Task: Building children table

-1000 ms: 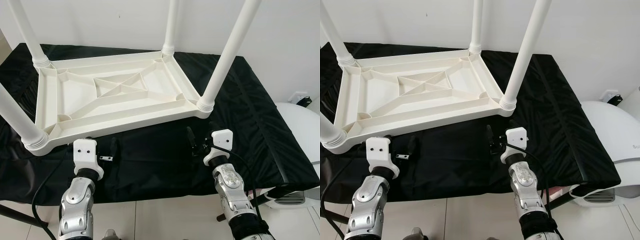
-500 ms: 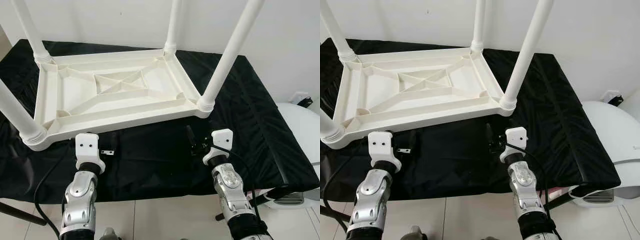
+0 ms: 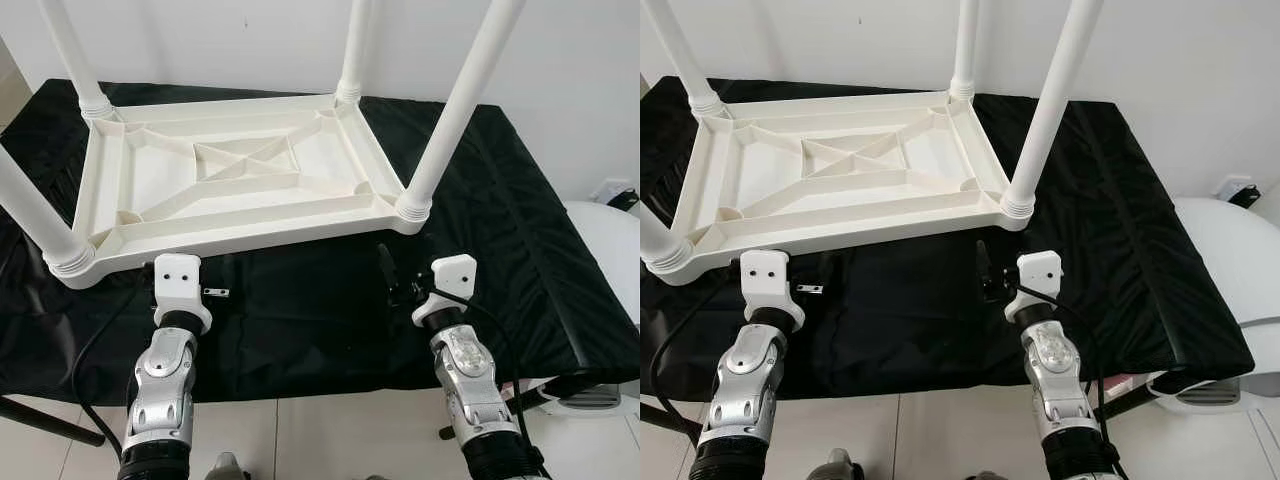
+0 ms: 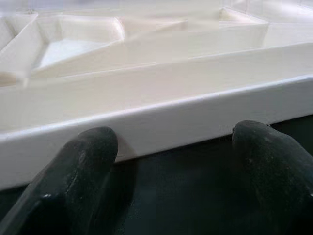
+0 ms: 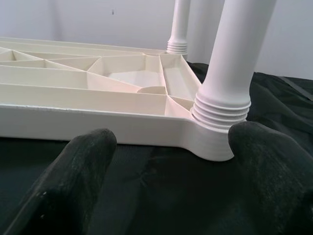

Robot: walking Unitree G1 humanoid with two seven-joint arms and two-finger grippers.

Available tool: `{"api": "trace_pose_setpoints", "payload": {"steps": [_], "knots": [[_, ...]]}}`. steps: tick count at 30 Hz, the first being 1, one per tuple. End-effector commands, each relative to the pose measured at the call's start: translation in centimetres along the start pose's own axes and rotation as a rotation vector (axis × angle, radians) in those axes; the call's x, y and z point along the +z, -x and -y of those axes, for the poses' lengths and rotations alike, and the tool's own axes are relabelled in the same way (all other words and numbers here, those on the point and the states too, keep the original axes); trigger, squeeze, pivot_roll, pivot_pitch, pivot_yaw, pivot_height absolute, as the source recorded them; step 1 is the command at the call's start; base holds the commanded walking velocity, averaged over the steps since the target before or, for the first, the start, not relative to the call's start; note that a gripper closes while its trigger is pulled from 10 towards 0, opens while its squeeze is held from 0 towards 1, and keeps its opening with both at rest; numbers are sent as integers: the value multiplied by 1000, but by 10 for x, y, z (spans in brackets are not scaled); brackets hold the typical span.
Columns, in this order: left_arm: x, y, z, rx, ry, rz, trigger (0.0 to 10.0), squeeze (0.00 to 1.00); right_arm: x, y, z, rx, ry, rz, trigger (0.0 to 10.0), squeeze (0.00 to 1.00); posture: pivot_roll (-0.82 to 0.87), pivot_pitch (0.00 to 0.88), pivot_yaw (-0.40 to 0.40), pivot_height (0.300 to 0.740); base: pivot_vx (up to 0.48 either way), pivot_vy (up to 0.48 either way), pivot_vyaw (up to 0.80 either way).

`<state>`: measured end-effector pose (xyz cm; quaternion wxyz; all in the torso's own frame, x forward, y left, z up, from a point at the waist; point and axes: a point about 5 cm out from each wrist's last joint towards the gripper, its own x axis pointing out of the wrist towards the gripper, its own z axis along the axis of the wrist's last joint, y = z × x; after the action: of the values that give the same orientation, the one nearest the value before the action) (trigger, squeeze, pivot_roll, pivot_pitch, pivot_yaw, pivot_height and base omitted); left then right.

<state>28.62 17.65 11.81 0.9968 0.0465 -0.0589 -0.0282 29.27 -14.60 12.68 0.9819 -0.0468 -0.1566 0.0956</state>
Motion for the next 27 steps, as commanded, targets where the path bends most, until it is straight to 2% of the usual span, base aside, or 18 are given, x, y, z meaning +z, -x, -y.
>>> {"api": "trace_pose_setpoints", "payload": {"steps": [1,3,4,5,6,8,10,12,15,16,21,25,27], "knots": [[7,9,13,-119,-2,64,10000,0,-3,5,5,-10,4,-20,10000,0,54,117,-27,740,0,0,0],[8,13,17,-161,0,76,10000,0,-3,5,5,-9,5,-21,10000,0,54,117,-27,740,0,0,0],[11,18,22,-217,6,98,10000,0,-3,5,5,-8,6,-22,10000,0,54,117,-27,740,0,0,0],[11,18,22,-217,6,98,10000,0,-3,5,5,-8,6,-22,10000,0,54,117,-27,740,0,0,0],[14,22,27,-275,17,117,10000,0,-2,5,5,-7,6,-23,10000,0,58,115,-31,740,0,0,0],[14,22,27,-275,17,117,10000,0,-2,5,5,-7,6,-23,10000,0,58,115,-31,740,0,0,0],[32,24,30,-345,39,192,10000,0,-2,4,5,-3,6,-24,10000,0,61,115,-35,740,0,0,0],[48,20,32,-385,26,253,10000,0,-2,3,5,2,6,-23,10000,0,63,111,-38,740,0,0,0],[53,16,32,-389,11,267,10000,0,-2,2,4,4,7,-22,10000,0,63,106,-38,740,0,0,0],[59,7,30,-363,-25,293,10000,0,-2,1,4,5,7,-20,10000,0,59,102,-36,740,0,0,0],[64,-5,23,-302,-58,309,10000,0,0,0,4,4,7,-13,10000,0,52,100,-29,740,0,0,0],[63,-15,15,-274,-90,285,10000,0,0,0,4,-5,7,-10,10000,0,47,98,-22,740,0,0,0],[61,-25,6,-264,-131,245,10000,0,1,0,3,-12,5,-6,10000,0,43,103,-13,740,0,0,0]]}}
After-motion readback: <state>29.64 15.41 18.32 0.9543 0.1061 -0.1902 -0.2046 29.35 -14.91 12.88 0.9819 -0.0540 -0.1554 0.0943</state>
